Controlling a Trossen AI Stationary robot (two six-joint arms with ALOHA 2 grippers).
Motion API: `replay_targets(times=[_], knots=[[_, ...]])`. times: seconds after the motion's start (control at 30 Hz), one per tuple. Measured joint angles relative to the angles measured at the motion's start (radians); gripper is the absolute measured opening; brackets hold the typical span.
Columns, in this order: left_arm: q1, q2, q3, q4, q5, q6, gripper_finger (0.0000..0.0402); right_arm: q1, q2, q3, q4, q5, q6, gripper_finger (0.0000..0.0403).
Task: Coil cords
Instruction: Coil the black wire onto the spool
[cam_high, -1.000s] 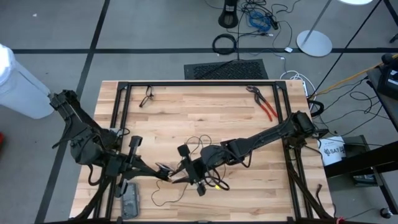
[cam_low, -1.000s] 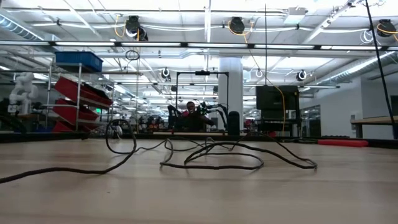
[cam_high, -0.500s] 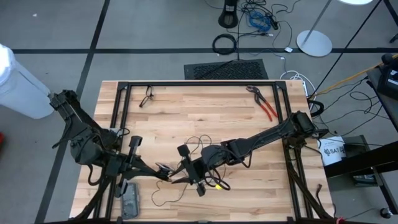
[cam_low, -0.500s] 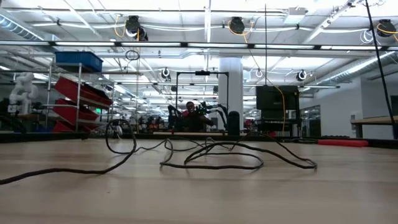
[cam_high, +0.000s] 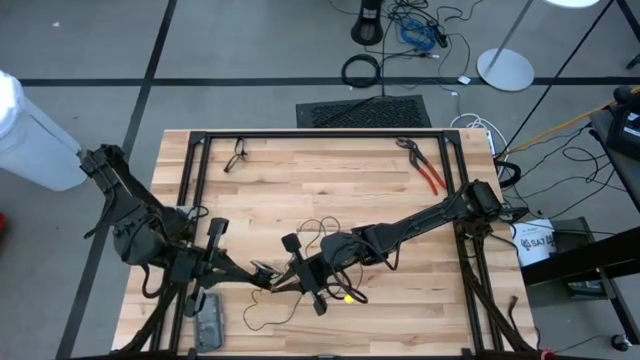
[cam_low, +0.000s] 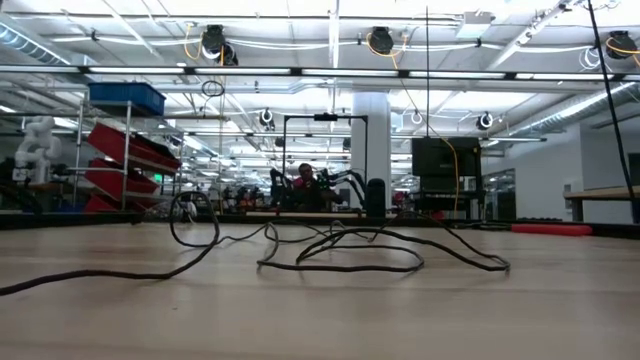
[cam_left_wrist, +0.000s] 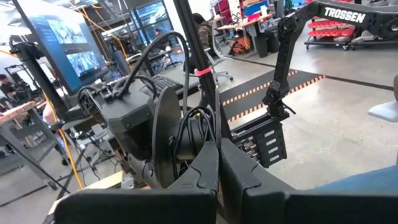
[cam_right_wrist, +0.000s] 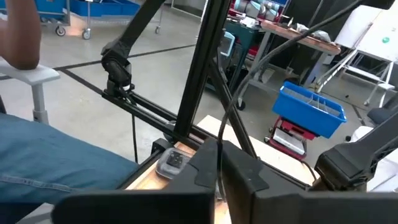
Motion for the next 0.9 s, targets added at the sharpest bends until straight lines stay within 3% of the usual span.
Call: replay_targets(times=[0.27,0.67,0.9], knots=[[0.000,0.000,0.000,-0.086,-0.003,-0.007,0.0002,0.008,-0.048,0.000,-0.141,0.029,0.027,0.0002],[0.000,0.000,0.000,-0.129,-0.007,-0.036,0.0002,0.115,-0.187,0.000,-0.389,0.213,0.050,0.0001],[0.000,0.000,0.000,-0.181,-0.156,-0.086,0.0002,0.182,-0.236,0.000,-0.411,0.299,0.043,0.0000]])
